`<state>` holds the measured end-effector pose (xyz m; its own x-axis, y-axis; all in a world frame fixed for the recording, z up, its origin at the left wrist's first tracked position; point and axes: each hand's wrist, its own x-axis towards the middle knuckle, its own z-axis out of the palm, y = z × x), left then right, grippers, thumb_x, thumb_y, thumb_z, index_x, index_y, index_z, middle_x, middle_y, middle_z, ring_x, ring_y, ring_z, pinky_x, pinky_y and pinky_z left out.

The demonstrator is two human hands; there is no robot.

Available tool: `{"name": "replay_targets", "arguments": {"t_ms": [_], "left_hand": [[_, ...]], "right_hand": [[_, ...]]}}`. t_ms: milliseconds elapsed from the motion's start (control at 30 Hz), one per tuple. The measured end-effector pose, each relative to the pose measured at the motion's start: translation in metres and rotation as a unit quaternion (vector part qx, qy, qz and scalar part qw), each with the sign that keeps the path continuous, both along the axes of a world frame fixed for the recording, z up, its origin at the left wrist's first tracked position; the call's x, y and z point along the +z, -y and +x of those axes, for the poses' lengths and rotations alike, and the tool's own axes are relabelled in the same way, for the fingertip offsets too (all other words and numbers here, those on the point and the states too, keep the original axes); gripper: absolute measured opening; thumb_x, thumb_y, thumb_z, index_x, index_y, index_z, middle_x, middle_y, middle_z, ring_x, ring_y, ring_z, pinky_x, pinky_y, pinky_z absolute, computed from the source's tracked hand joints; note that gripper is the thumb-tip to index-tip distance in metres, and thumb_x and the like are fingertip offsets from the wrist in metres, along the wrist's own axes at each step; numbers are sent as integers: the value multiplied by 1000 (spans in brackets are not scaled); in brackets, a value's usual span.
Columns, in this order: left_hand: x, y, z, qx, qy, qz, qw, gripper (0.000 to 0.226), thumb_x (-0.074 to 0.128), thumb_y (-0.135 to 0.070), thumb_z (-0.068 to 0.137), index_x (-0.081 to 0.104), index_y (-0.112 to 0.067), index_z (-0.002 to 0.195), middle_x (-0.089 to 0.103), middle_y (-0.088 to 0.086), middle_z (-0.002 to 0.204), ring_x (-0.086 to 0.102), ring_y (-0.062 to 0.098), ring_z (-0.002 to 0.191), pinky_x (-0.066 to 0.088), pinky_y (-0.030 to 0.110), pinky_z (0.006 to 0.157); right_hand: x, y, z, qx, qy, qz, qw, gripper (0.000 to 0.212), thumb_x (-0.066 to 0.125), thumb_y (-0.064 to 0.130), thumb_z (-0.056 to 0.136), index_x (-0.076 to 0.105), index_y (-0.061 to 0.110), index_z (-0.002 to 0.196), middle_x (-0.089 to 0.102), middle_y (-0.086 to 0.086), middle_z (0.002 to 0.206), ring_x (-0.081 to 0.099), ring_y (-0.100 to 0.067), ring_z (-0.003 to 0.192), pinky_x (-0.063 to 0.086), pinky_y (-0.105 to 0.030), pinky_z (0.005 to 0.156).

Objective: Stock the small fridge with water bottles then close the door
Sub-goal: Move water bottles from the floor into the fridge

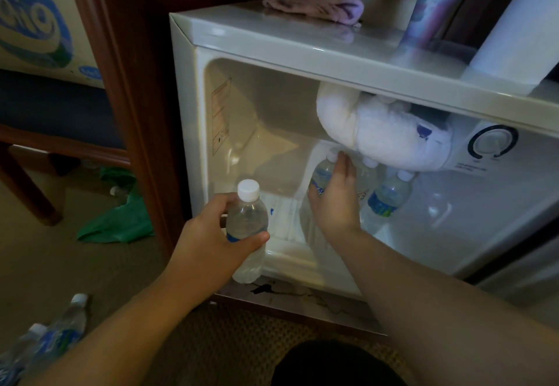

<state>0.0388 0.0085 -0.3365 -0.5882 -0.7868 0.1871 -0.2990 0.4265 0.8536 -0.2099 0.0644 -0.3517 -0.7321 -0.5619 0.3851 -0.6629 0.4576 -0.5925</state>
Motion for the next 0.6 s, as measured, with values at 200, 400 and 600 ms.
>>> {"name": "replay_targets", "arguments": {"t_ms": [200, 400, 600], "left_hand": [[4, 9, -35, -4, -22, 34, 999, 62, 90, -42, 73, 58, -36, 125, 66, -22, 110, 61, -6, 100, 48, 13, 78], [-1, 30, -85, 22, -26, 5, 999, 58, 89, -44, 73, 59, -35, 122, 67, -21, 104, 60, -8, 94, 49, 15, 75], [-15, 51, -136, 54, -7, -6, 999, 65, 89, -41, 72, 58, -27, 128, 70, -10, 110, 67, 13, 101, 55, 32, 87]], "right_hand": [[-44, -40, 15, 101, -152, 98, 978, 51, 62, 28, 91, 52, 12, 138, 51, -11, 135, 49, -27, 126, 48, -43, 103], [-90, -47, 13, 250, -54, 393, 883, 72, 26, 65, 101, 8, 30, 161, -6, -4, 170, -6, -26, 156, 2, -51, 125], [-116, -50, 9, 235, -82, 361, 899, 74, 13, 70, 99, 0, 33, 161, -13, -2, 169, -16, -23, 154, -4, -53, 124]]}}
